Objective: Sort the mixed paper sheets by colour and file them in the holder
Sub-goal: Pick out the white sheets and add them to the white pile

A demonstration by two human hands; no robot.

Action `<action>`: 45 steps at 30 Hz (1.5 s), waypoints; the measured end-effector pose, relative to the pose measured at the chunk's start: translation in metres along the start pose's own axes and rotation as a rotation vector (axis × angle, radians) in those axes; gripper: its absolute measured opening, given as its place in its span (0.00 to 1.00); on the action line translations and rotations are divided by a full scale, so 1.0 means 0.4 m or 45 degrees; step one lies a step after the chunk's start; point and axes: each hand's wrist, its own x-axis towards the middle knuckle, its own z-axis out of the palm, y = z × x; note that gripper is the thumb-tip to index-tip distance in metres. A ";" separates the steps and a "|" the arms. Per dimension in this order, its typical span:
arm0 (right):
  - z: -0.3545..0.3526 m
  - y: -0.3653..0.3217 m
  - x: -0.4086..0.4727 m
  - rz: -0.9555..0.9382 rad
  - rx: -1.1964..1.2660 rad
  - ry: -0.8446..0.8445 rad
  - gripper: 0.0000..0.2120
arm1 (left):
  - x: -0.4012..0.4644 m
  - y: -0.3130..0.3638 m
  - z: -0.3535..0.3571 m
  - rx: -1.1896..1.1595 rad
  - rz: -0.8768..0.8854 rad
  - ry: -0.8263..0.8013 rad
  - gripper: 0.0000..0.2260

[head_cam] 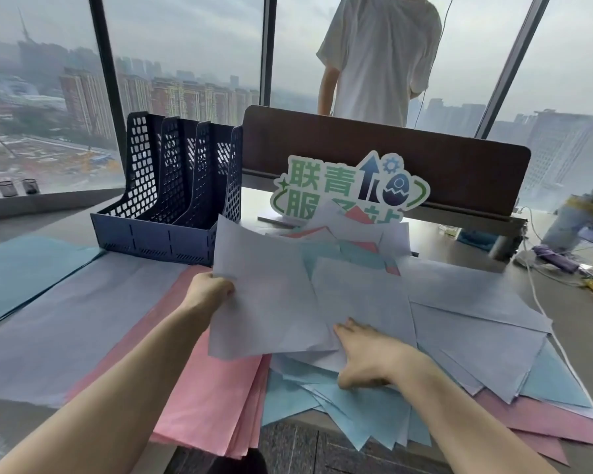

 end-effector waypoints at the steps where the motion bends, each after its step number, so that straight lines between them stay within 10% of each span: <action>1: 0.007 -0.005 0.001 0.008 -0.036 0.039 0.37 | 0.001 -0.001 -0.010 0.000 -0.003 0.004 0.06; 7: -0.008 0.028 0.005 0.119 -0.115 0.326 0.14 | 0.005 -0.015 -0.065 -0.022 -0.058 0.003 0.06; 14: -0.062 0.064 -0.006 0.203 0.274 0.901 0.19 | -0.010 -0.015 -0.048 0.069 -0.119 -0.215 0.07; 20: -0.028 -0.063 -0.032 -0.239 0.106 0.490 0.19 | -0.027 0.008 0.071 -0.259 -0.269 -0.490 0.26; 23: -0.032 -0.037 -0.056 -0.417 0.501 0.053 0.24 | -0.030 0.006 0.099 -0.040 -0.146 -0.529 0.17; 28: -0.046 0.236 0.037 0.246 0.603 0.690 0.23 | -0.015 0.016 0.138 -0.083 -0.057 -0.411 0.17; 31: -0.047 0.366 0.079 0.559 0.418 0.534 0.28 | -0.008 0.021 0.170 -0.154 -0.045 -0.403 0.15; 45: -0.063 0.450 0.234 0.530 0.087 0.471 0.19 | 0.009 -0.013 0.196 -0.131 -0.162 -0.453 0.11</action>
